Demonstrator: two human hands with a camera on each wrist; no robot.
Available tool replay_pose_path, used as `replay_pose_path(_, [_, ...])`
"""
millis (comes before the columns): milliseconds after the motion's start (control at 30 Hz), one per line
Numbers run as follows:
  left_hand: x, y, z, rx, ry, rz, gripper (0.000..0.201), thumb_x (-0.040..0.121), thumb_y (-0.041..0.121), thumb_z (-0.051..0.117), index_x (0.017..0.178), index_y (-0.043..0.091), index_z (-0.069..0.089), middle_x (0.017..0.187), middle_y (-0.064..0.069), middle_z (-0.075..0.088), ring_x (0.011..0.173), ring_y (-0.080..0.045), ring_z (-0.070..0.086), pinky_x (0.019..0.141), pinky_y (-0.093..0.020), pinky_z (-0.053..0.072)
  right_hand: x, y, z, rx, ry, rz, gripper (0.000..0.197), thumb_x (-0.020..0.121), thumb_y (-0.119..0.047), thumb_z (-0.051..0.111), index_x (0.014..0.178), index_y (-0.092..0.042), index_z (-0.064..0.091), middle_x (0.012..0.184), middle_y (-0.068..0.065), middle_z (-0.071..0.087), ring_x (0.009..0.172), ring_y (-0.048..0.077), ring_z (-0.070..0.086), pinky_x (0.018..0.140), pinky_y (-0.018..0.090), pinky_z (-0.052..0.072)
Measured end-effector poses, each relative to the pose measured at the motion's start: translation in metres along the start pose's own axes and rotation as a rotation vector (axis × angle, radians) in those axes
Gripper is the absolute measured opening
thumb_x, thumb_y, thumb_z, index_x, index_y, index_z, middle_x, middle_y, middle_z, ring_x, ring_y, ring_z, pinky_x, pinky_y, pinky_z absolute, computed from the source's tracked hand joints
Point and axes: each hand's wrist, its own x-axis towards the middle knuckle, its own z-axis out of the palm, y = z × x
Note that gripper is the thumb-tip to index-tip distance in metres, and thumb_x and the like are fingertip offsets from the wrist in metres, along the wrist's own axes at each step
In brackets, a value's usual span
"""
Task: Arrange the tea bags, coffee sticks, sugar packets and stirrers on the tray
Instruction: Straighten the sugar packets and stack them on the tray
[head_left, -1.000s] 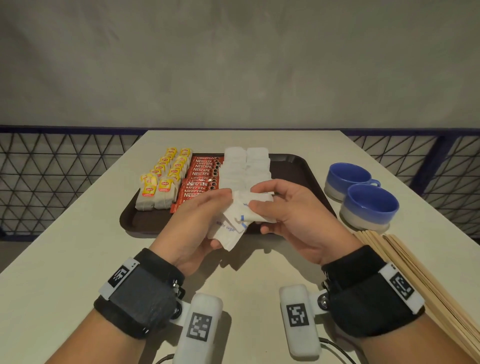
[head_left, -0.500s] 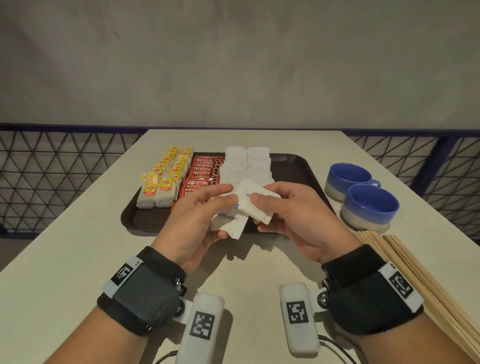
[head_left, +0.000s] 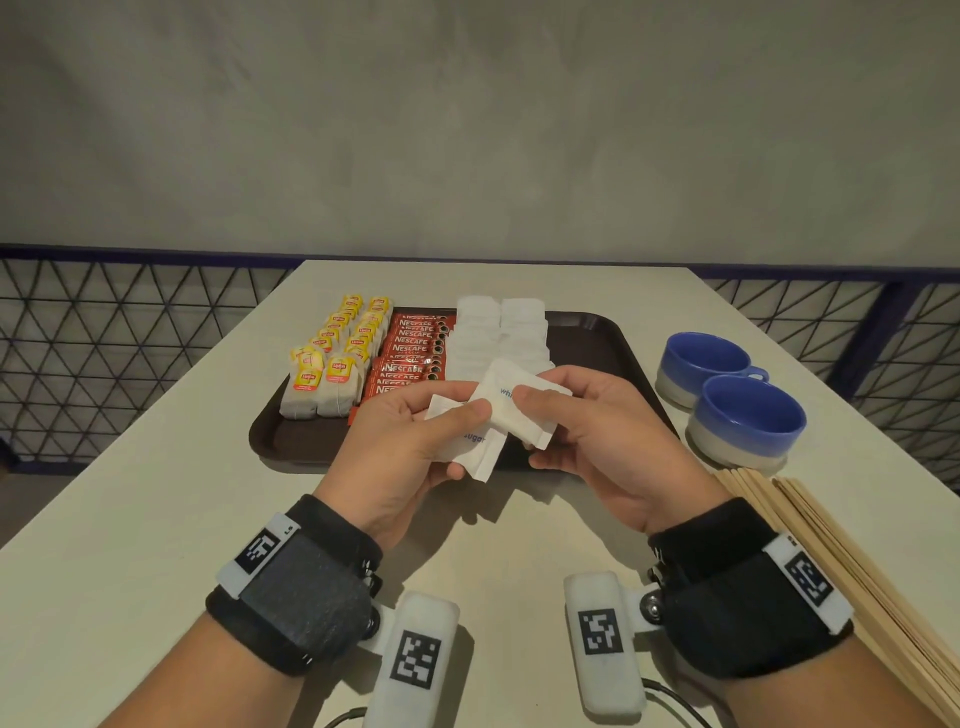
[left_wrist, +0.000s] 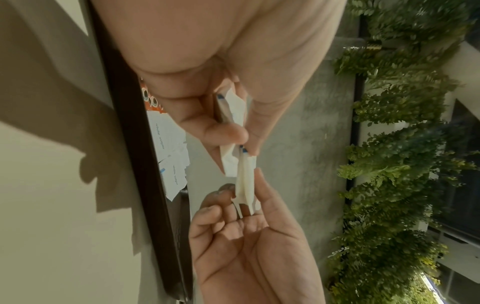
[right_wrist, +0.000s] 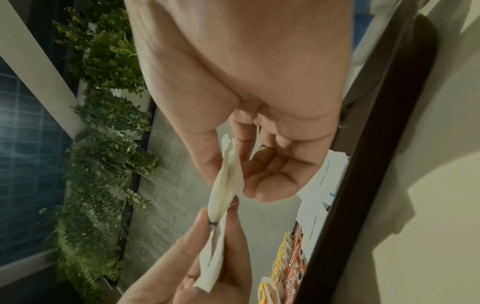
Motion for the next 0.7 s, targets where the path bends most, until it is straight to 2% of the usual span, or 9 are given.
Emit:
replay_pose_path(133, [0.0013,-0.0012,-0.0003,-0.005,0.024,0.001,0.019,0.084,0.010,0.078,0.103,0.012,0.075,0.102,-0.011,0.078,0.077,-0.017,0.072,0.045,-0.020,0.047,-0.0012,-0.0010,-0.0006,-0.001,-0.010,0.001,0.014,0.095,-0.014,0.070,0.106,-0.008,0.074,0.106,0.015,0.076,0.081,0.021,0.064,0.067,0.032,0.057])
replay_pose_path(300, [0.0021,-0.0033,0.0003,0.026,0.036,-0.031,0.017,0.083,0.009,0.079,0.095,0.021,0.077,0.105,-0.009,0.078,0.087,-0.021,0.071,0.047,-0.021,0.048,-0.0007,0.0006,-0.0010,-0.029,0.015,-0.017,0.011,0.093,-0.011,0.071,0.104,-0.010,0.075,0.106,0.012,0.077,0.084,0.020,0.066,0.065,0.030,0.056])
replay_pose_path(400, [0.0020,-0.0035,0.0006,0.056,0.014,-0.062,0.019,0.083,0.009,0.079,0.098,0.021,0.078,0.107,-0.010,0.077,0.092,-0.023,0.070,0.048,-0.022,0.049,0.0002,0.0019,-0.0011,-0.034,0.025,-0.026,0.010,0.093,-0.010,0.072,0.103,-0.012,0.075,0.103,0.010,0.076,0.084,0.019,0.066,0.063,0.029,0.054])
replay_pose_path(533, [0.0006,-0.0034,0.0014,0.085,-0.037,-0.048,0.024,0.080,0.019,0.083,0.103,0.023,0.079,0.111,-0.009,0.076,0.094,-0.026,0.069,0.050,-0.022,0.050,-0.0009,0.0012,-0.0002,-0.048,0.020,-0.032,0.011,0.093,-0.011,0.072,0.103,-0.013,0.075,0.108,0.012,0.076,0.088,0.020,0.065,0.064,0.028,0.052])
replay_pose_path(700, [-0.0003,-0.0030,0.0015,0.066,-0.056,-0.051,0.027,0.085,0.015,0.079,0.112,0.018,0.076,0.110,-0.007,0.077,0.091,-0.021,0.070,0.049,-0.020,0.048,-0.0015,0.0009,0.0015,-0.023,0.016,-0.046,0.009,0.092,-0.011,0.073,0.099,-0.016,0.075,0.108,0.012,0.076,0.087,0.022,0.063,0.062,0.028,0.048])
